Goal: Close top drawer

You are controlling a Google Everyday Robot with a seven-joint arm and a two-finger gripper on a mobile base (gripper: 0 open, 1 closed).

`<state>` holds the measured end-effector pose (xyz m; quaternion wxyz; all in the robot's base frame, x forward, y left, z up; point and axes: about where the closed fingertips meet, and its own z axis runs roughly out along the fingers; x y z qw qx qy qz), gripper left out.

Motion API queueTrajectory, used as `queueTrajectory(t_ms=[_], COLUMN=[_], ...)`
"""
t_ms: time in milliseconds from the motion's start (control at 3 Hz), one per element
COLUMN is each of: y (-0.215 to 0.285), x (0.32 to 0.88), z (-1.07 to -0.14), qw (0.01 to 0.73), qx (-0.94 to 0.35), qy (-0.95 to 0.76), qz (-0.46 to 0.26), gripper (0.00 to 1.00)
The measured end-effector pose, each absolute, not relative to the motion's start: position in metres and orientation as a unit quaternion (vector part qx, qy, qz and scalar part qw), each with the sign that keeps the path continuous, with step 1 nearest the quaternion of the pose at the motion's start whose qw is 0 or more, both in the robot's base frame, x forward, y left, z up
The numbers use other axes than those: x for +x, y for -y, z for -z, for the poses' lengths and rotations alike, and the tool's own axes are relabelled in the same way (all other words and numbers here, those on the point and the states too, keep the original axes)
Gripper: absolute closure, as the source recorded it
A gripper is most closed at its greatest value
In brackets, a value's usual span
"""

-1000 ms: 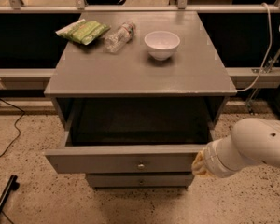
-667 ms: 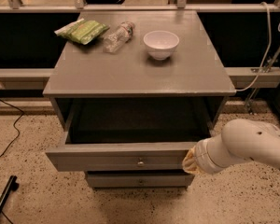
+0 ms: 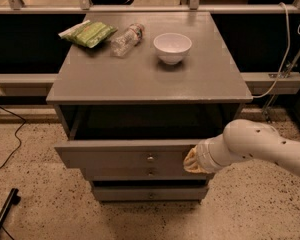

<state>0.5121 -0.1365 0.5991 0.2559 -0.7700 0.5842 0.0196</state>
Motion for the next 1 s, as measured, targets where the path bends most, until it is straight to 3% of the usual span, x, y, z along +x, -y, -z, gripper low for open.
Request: queueTrajectory(t_ms=[1000], y=[0.115], x=[0.585], z=[-0.574], qw=[0.280], qx=[-0.763], qy=[-0.582], qz=[-0.028], gripper=[1.00])
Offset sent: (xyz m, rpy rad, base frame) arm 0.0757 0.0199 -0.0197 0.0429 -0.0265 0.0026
